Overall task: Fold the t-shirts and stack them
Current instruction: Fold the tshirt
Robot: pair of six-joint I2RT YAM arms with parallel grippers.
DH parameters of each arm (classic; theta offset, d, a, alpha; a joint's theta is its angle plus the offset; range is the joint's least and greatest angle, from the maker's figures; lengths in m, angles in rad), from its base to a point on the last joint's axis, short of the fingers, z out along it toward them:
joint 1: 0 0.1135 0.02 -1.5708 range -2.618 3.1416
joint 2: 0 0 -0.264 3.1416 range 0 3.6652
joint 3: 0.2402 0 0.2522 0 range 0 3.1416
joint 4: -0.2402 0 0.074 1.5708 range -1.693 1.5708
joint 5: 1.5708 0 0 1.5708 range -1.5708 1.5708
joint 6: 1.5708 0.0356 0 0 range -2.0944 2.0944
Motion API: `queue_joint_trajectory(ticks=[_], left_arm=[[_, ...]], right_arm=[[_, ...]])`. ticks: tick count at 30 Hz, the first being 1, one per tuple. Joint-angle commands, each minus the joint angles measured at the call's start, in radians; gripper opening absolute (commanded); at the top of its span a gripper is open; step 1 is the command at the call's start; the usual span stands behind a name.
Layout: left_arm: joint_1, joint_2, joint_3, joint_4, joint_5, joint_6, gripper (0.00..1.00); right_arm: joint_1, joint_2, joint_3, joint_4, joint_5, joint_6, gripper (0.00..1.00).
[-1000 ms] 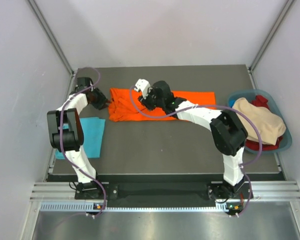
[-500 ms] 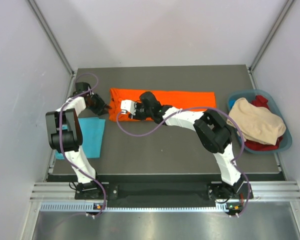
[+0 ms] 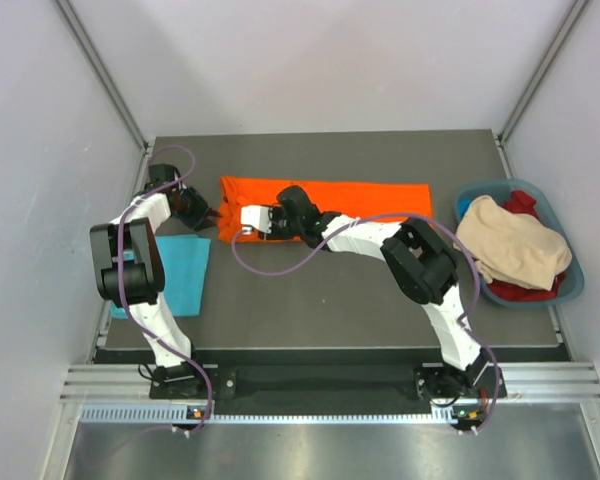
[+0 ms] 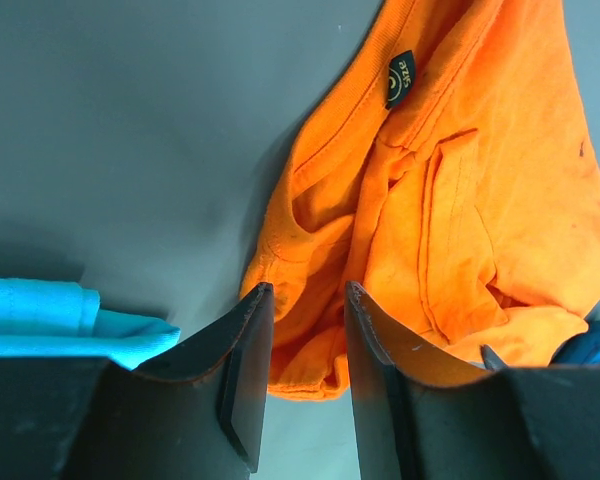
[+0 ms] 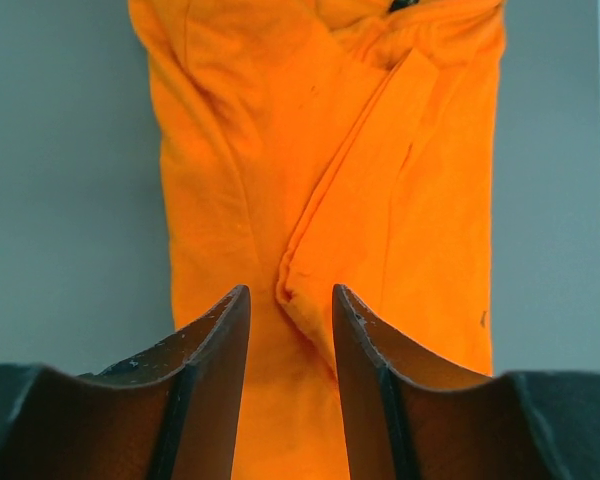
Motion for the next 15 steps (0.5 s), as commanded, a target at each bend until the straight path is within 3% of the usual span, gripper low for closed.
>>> queue_joint_trajectory(ticks=[1, 5, 6, 7, 10, 15], left_arm=[[0.008, -0.067, 0.026, -0.005, 0.008, 0.013, 0.4], [0.008, -0.065, 0.028, -0.005, 0.009, 0.011, 0.4], [0.008, -0.065, 0.028, -0.005, 0.008, 0.013, 0.4], [0.009, -0.065, 0.029, -0.008, 0.008, 0.013, 0.4], [0.009, -0.068, 0.028, -0.012, -0.014, 0.023, 0.4], [0.009, -0.065, 0.031, -0.018, -0.025, 0.028, 0.4]], right_arm=[[0.019, 0.021, 0.051, 0.012, 0.005, -0.029, 0.39], [0.019, 0.039, 0.069, 0.01, 0.02, -0.029, 0.36], [0.018, 0.042, 0.072, 0.012, 0.037, -0.026, 0.32], [0.019, 0.044, 0.074, 0.02, 0.048, -0.021, 0.21], [0.019, 0.039, 0.054, 0.078, 0.086, -0.005, 0.09], [0.018, 0.027, 0.039, 0.138, 0.115, 0.008, 0.04]])
